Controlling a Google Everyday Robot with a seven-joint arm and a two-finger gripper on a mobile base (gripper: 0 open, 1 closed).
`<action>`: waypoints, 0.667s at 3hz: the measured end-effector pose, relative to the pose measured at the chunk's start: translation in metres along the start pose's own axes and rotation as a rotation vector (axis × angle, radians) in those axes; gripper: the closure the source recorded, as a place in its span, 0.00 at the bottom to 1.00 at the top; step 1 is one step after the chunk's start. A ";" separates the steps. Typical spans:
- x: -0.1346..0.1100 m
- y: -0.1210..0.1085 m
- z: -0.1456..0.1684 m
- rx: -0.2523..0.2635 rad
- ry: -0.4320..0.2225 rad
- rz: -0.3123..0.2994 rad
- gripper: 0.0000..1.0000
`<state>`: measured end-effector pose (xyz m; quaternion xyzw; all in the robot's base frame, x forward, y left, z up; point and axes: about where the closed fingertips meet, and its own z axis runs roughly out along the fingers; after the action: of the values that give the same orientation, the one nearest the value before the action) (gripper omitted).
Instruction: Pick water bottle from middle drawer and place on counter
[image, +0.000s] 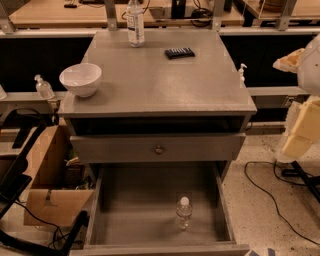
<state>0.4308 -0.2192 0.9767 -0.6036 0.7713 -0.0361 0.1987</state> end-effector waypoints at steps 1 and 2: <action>0.028 0.005 0.014 0.021 -0.127 0.022 0.00; 0.060 0.009 0.036 0.066 -0.283 0.064 0.00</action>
Offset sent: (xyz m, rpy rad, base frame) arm -0.0244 -0.0598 -0.0558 0.5913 -0.3676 0.2217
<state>0.4234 -0.2669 0.9248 -0.5709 0.7528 0.0305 0.3263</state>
